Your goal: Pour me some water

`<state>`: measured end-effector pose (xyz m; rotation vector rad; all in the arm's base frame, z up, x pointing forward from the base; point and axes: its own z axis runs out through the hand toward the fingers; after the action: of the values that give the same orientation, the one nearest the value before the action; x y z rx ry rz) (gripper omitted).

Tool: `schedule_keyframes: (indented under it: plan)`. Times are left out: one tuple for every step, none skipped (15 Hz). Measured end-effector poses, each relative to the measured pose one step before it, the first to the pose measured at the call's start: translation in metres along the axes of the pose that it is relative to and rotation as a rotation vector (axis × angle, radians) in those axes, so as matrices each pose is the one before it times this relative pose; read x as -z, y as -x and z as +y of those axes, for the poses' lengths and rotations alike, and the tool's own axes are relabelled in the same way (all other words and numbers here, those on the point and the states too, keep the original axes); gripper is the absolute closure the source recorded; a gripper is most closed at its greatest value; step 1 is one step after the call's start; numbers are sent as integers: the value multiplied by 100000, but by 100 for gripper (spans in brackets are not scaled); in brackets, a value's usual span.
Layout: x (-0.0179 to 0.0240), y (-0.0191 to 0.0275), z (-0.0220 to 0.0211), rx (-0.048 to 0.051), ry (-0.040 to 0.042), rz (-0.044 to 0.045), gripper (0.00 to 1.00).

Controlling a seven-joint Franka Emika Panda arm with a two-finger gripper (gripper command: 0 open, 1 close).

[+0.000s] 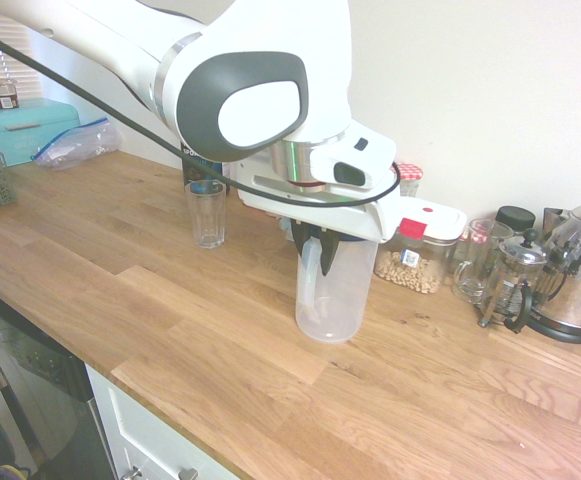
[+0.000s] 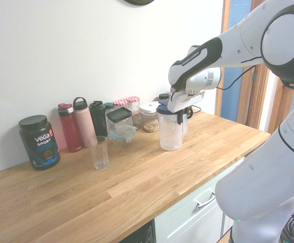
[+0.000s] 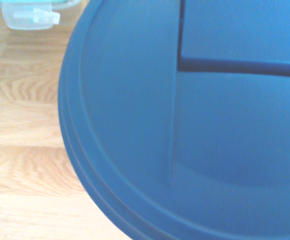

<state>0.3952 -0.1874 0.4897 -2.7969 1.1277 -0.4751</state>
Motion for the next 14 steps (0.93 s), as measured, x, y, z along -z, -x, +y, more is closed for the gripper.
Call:
schedule_keyframes:
  plan:
    - [2002, -196, -192, 1404, -654, 1000, 100]
    - [2488, 17, -380, 2457, -550, 1275, 100]
    - [2547, 309, -814, 3587, -365, 1006, 100]
    - [2292, 538, -1268, 4934, 128, 257, 100]
    - [1845, 672, -1837, 5912, 799, -640, 100]
    - [1113, 548, -2111, 5893, 1436, -1002, 100]
    - [535, 427, -2040, 5788, 1637, -1337, 100]
    - [179, 338, -2136, 5643, 2207, -1810, 100]
    - [112, 139, -2127, 5694, 2603, -1861, 100]
    - [205, -171, -1972, 5382, 3186, -1547, 100]
    - [131, -478, -1880, 5030, 3538, -1321, 100]
    - [-90, -732, -1702, 4701, 3960, -1525, 100]
    - [-177, -932, -1661, 4652, 4183, -1745, 100]
    - [-242, -1056, -1800, 4913, 4537, -1892, 100]
